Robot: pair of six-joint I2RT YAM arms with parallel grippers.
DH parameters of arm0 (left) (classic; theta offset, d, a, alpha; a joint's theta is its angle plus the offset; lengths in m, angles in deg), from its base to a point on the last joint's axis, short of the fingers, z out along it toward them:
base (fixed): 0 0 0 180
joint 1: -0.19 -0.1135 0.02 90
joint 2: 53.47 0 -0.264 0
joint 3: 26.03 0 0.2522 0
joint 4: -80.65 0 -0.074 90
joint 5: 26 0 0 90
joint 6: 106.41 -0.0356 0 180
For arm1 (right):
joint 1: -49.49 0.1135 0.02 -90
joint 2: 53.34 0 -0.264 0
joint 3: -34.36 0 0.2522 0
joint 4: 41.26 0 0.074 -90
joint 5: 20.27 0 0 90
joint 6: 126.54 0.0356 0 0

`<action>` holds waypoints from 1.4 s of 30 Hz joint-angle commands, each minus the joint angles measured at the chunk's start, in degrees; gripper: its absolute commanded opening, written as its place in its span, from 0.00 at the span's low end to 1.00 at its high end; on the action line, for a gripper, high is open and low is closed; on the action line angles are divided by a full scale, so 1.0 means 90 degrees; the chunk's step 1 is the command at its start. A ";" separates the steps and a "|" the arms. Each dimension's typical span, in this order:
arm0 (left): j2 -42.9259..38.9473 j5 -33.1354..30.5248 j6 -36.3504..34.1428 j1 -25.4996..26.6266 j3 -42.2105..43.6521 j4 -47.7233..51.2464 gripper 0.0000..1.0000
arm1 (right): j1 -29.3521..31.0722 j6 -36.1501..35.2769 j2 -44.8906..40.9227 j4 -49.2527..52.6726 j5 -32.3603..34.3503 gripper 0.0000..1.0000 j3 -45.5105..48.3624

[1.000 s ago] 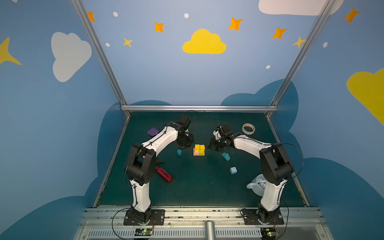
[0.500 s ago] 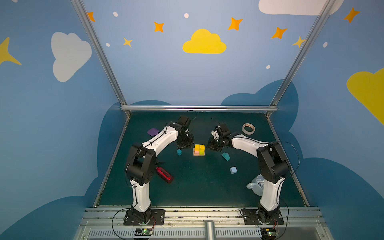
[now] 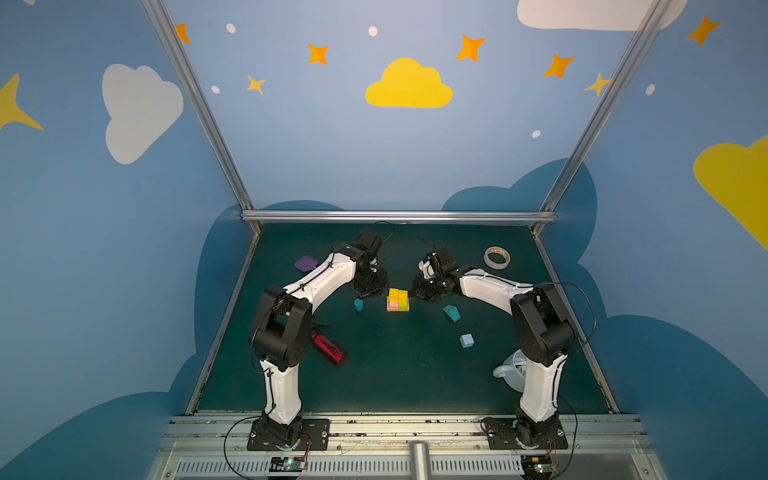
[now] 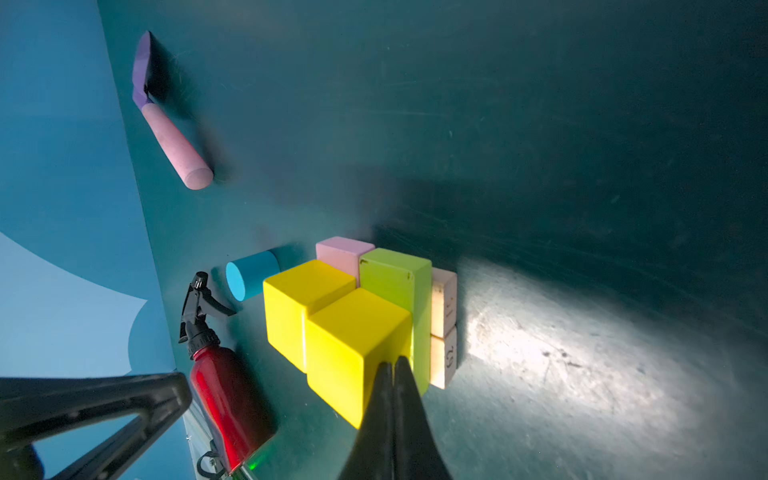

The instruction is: Build the wood block tower

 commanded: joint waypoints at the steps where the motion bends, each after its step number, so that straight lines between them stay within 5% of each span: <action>1: -0.0229 -0.0002 -0.0008 0.0020 0.0051 0.0026 0.05 | 0.0020 0.0026 0.0072 0.0052 -0.0009 0.00 -0.0166; 21: 0.1017 -0.0164 0.0011 -0.0112 -0.1073 0.0181 0.05 | -0.0096 -0.0002 -0.0130 0.0140 0.0098 0.00 -0.0135; 42: 0.1269 0.0100 0.0200 -0.0009 -0.0842 -0.0082 0.05 | -0.0079 -0.0015 0.0028 0.0120 -0.0033 0.00 -0.0337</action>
